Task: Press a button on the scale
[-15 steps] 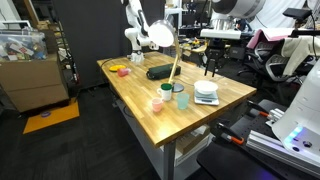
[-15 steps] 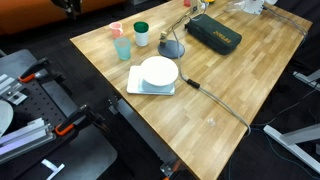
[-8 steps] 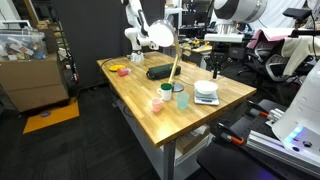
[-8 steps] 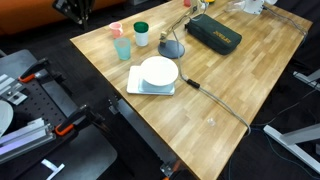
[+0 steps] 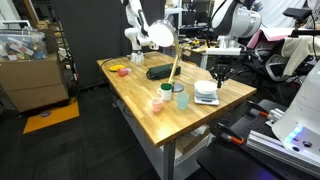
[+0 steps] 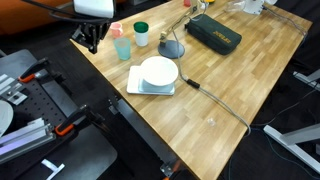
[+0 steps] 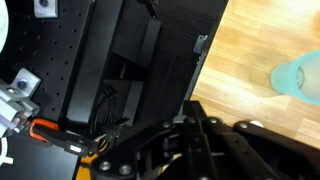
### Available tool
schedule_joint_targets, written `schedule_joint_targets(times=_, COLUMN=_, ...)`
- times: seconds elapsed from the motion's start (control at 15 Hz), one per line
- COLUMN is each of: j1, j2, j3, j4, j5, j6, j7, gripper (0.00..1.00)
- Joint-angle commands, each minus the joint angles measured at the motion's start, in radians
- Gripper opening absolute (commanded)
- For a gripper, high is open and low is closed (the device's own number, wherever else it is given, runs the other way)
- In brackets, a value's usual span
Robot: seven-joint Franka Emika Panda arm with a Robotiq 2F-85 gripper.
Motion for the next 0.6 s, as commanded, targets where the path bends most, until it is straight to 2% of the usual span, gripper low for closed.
schedule_joint_targets(times=0.0, j1=-0.005, j2=0.082, j3=-0.033, j4=0.036, j5=0.093, j6=0.036, j7=-0.05, gripper=0.0)
schedule_joint_targets(times=0.07, j1=0.005, j2=0.052, j3=-0.028, j4=0.013, j5=0.038, j6=0.025, j7=-0.009, gripper=0.0)
schedule_joint_targets(times=0.53, j1=0.01, j2=0.063, j3=-0.031, j4=0.018, j5=0.042, j6=0.028, j7=-0.015, gripper=0.01)
